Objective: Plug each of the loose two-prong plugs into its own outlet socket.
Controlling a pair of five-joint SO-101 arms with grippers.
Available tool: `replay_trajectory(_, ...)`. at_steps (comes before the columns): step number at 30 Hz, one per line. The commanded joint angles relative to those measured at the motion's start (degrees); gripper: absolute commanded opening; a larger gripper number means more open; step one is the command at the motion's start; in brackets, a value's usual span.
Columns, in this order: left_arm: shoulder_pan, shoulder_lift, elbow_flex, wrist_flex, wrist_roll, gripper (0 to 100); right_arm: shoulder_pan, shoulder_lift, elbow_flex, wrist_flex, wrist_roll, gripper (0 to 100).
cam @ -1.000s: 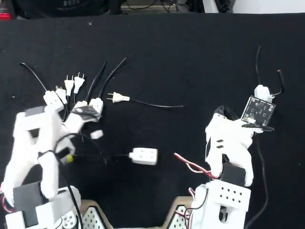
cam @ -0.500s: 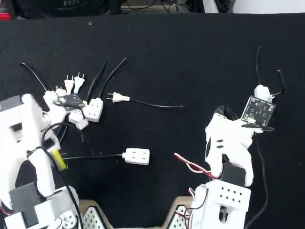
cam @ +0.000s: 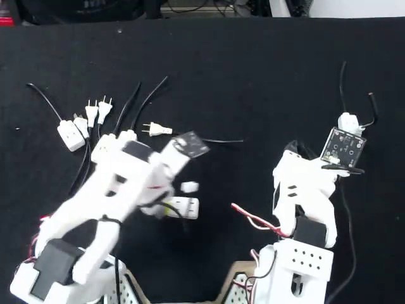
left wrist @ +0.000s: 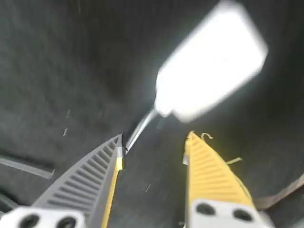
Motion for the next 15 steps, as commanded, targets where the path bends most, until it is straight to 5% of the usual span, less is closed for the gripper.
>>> replay_trajectory(1, 6.3, -0.3, 0.0, -8.8, 13.4, 23, -1.3, -1.1, -2.9, 0.2, -0.2, 3.1)
replay_trajectory(10, 4.1, -0.1, 4.4, -22.8, 20.2, 23, -1.3, -1.1, -2.9, 0.2, -0.2, 3.1)
replay_trajectory(15, 2.5, -1.0, 0.1, -14.7, 19.9, 23, -1.3, -1.1, -2.9, 0.2, -0.2, 3.1)
